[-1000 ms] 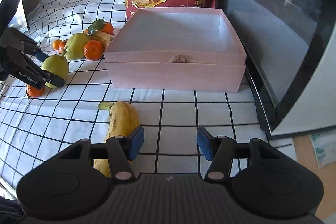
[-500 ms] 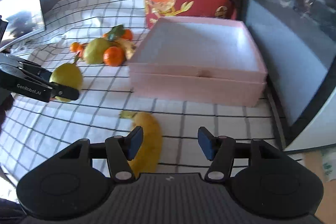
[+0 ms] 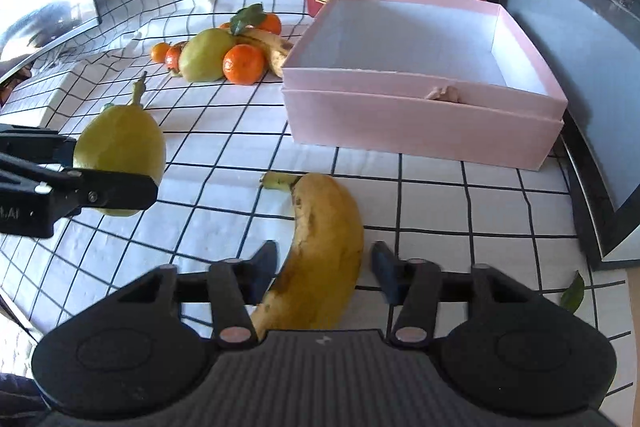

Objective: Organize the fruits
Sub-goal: 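Carry the banana and pear over the pink box with both grippers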

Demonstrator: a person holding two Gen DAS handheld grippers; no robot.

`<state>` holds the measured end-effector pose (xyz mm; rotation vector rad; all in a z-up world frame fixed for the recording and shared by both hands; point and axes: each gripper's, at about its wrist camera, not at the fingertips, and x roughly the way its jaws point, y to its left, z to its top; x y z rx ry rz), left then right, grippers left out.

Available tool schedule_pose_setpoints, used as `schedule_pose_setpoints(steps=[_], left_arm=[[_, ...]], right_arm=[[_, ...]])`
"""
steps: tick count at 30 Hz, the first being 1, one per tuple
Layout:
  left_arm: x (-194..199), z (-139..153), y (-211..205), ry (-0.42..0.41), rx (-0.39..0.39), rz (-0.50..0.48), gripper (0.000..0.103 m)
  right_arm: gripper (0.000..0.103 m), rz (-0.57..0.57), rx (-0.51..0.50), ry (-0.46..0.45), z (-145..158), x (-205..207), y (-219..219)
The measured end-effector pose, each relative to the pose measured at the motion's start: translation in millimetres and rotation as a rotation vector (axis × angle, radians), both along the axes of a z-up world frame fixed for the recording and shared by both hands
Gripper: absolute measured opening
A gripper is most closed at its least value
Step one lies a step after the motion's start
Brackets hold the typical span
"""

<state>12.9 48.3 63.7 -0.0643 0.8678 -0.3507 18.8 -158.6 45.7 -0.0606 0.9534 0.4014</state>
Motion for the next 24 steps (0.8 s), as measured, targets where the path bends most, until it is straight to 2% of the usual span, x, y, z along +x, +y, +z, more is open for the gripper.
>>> schedule_pose_setpoints(steps=[3, 6, 12, 15, 20, 24], left_arm=[[-2, 1, 1, 0.002, -0.012, 0.008, 0.066], [-3, 6, 3, -0.010, -0.027, 0.019, 0.066], [3, 18, 11, -0.041, -0.082, 0.055, 0.066], [13, 27, 8, -0.058, -0.102, 0.040, 0.066], [43, 55, -15, -0.161, -0.114, -0.007, 0.066], [82, 67, -33, -0.178, -0.146, -0.036, 0.066]], right_arm=[[0.042, 0.016, -0.003, -0.008, 2, -4, 1], [0.036, 0.029, 0.040, -0.017, 11, -8, -5], [0.035, 0.048, 0.135, -0.085, 60, -11, -23], [0.035, 0.025, 0.183, -0.125, 85, -3, -34], [0.035, -0.027, 0.217, -0.286, 137, 12, -50], [0.035, -0.051, 0.129, -0.399, 160, 32, -46]])
